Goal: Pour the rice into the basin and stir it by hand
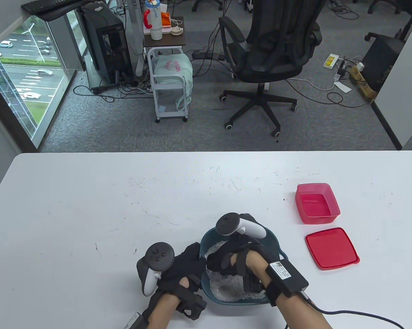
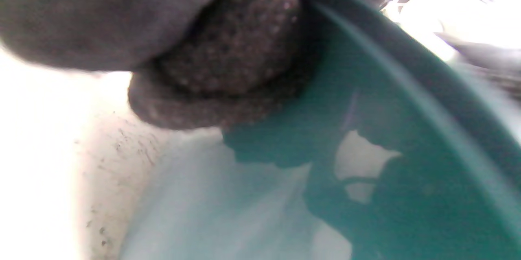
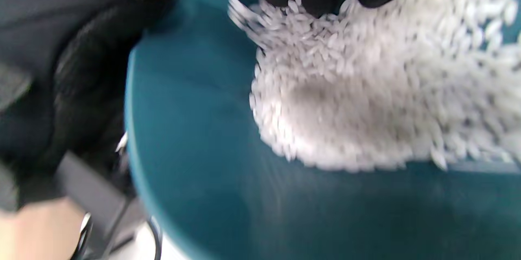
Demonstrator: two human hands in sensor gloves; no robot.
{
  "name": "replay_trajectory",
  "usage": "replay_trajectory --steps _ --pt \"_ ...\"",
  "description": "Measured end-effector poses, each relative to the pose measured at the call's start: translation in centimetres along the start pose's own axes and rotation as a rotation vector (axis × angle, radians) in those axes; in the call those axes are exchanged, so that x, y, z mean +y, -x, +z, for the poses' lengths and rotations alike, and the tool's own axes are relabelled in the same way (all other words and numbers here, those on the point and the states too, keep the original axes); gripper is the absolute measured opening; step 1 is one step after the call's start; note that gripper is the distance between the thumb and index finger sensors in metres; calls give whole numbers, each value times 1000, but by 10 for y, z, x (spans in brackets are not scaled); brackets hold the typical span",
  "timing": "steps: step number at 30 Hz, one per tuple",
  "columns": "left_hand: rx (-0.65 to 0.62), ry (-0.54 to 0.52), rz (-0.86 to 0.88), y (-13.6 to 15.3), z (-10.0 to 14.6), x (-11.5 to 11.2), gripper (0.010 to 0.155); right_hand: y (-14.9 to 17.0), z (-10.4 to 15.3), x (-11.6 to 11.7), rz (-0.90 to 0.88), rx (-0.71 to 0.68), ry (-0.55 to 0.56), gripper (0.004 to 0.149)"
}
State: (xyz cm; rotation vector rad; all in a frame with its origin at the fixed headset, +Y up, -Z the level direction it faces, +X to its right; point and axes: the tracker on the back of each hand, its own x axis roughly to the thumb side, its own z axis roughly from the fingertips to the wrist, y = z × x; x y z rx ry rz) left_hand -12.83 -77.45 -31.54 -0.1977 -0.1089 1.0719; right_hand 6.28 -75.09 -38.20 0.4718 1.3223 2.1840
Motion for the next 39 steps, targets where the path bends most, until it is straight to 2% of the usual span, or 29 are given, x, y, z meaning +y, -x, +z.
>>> replay_trajectory --steps 4,9,13,16,19,21,26,29,32,35,39 --pt "-3 0 -5 0 0 0 64 6 4 -14 49 115 157 68" --pt "1 -2 0 0 0 0 64 12 16 -16 302 380 229 67" --pt "6 -11 -2 1 0 0 64 16 21 -5 459 526 181 67" --pt "12 -14 -3 0 0 0 63 15 22 10 515 536 116 67" --pt "16 -15 5 1 0 1 63 13 21 26 532 515 23 67" --pt "17 -15 7 1 0 0 63 11 19 33 506 451 -39 67" --pt "18 -13 5 1 0 0 63 2 11 36 276 120 -166 67" --pt "13 -7 1 0 0 0 64 3 3 33 87 -6 -218 68" --pt "9 1 0 0 0 0 64 3 -1 22 -14 -50 -172 69" --pt "8 3 -1 0 -1 0 64 2 1 8 -17 -47 -76 71" --pt "6 1 -5 0 -1 0 64 9 7 -10 44 73 132 69"
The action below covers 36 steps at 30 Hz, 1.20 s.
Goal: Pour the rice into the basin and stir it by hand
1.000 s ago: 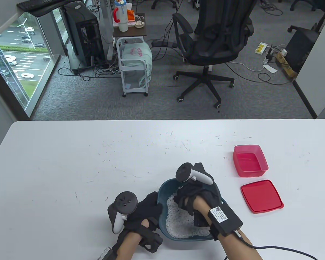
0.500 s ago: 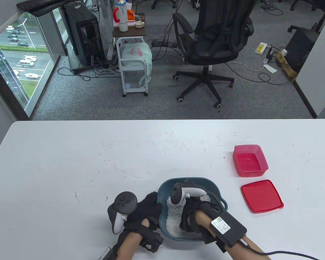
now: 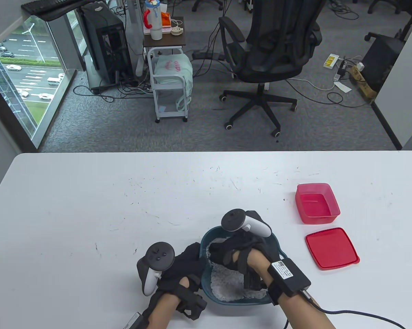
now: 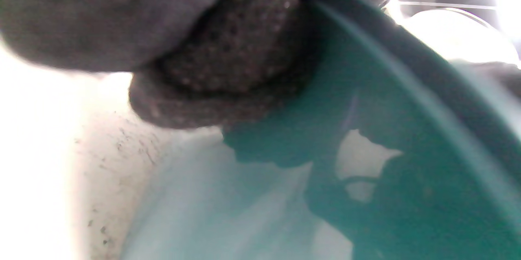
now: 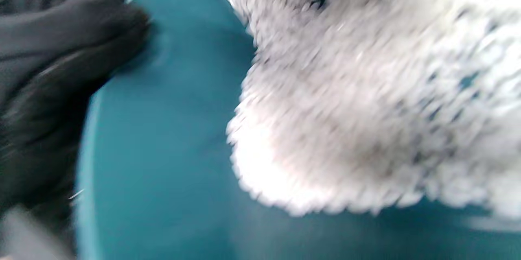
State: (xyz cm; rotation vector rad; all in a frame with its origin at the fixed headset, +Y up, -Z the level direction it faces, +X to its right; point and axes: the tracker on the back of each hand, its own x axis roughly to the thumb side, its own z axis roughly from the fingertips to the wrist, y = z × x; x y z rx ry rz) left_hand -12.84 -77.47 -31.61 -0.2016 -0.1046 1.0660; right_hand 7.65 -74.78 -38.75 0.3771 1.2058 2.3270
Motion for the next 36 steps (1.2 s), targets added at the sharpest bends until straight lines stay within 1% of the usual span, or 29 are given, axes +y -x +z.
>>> replay_trajectory --steps 1,4,5,9,13,16,18,20,23,25,27,28,29,30,31,32,34,35,36 --pt "1 0 2 0 0 0 64 2 3 -3 58 69 36 68" --pt "3 -3 1 0 0 0 64 8 10 -5 219 215 86 68" --pt "5 -4 2 0 0 0 64 10 14 -5 280 275 85 68" --pt "9 -9 4 0 1 -1 64 12 24 6 402 378 54 68" --pt "9 -10 4 0 1 -1 64 8 30 25 466 368 -10 68" --pt "11 -11 4 0 1 -1 63 0 35 42 506 333 -62 68" --pt "11 -7 5 0 1 -1 64 -6 37 51 490 273 -99 68" --pt "11 -4 9 0 1 -1 64 -13 41 56 432 193 -124 69" --pt "11 -1 15 0 1 -1 64 -16 48 53 361 107 -123 69" --pt "11 4 17 0 1 -1 65 -17 58 45 321 34 -69 69" --pt "7 21 11 0 1 -1 66 -14 70 34 261 -82 -7 69" --pt "7 25 -5 0 1 1 66 -9 78 28 187 -160 24 69" --pt "3 12 -29 -2 2 4 69 -5 85 22 128 -245 56 69" --pt "-2 -6 -52 -3 2 7 72 -2 90 20 96 -299 91 68" --pt "-12 -63 -89 -6 5 14 75 3 100 16 75 -363 170 68" --pt "-31 -103 -111 -9 6 19 76 6 106 15 89 -393 224 68" --pt "-98 -215 -211 -17 11 35 79 14 126 16 199 -477 422 68" --pt "-126 -256 -255 -19 13 40 80 18 132 18 237 -501 479 68" --pt "-180 -303 -336 -23 15 47 82 23 142 21 304 -510 579 69"
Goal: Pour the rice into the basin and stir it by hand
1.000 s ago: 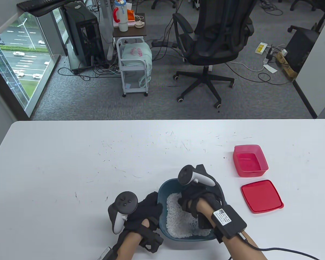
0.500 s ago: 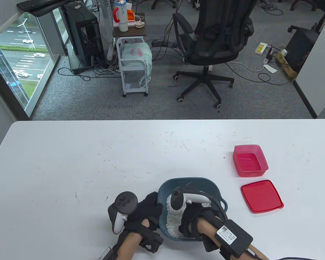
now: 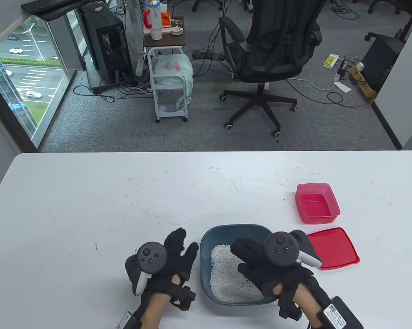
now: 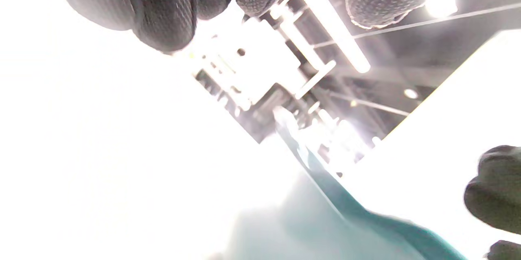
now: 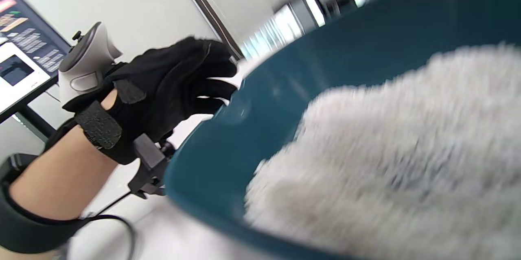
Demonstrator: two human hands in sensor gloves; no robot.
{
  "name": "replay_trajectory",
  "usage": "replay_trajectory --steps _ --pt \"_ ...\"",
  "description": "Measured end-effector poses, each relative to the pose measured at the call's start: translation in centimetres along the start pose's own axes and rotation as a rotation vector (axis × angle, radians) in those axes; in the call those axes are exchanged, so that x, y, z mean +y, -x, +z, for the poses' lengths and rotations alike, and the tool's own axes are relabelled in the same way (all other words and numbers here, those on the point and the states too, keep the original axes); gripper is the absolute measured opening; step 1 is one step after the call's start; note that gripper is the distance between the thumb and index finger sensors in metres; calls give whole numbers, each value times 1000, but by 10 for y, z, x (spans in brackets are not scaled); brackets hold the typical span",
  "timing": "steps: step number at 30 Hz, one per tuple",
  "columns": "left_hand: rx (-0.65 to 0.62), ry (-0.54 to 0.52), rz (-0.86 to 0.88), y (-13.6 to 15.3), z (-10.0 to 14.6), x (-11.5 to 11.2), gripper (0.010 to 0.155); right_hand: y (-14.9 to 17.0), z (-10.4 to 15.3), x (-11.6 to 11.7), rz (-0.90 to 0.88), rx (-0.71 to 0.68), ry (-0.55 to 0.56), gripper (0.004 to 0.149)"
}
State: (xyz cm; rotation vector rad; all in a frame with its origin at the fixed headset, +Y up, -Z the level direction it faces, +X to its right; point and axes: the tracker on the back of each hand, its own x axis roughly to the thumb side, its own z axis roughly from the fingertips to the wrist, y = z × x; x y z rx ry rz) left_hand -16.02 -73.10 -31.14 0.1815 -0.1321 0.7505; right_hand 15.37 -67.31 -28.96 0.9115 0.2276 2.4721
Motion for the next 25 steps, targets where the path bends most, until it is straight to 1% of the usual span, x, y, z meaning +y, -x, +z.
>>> replay_trajectory --steps 3,5,6,8,12,14,16,17,19,25 --pt "-117 -65 -328 -5 1 15 88 6 26 -6 199 9 158 70" --pt "-174 -66 -498 -9 2 18 91 15 38 -9 231 0 214 69" --pt "-185 -65 -544 -9 3 18 92 20 42 -11 238 13 233 70" --pt "-208 -47 -623 -9 2 17 93 35 53 -16 293 83 277 70" --pt "-200 3 -724 -3 0 16 94 66 69 -22 493 218 335 70" --pt "-182 11 -739 0 -1 16 95 83 73 -22 520 290 338 70" --pt "-175 25 -735 4 -1 16 95 97 76 -22 497 341 329 70" --pt "-168 30 -729 5 -1 15 95 105 78 -23 457 369 317 70" --pt "-163 38 -732 7 -1 13 95 113 79 -22 413 383 313 69" --pt "-168 72 -741 6 2 4 96 116 74 -19 409 390 278 69"
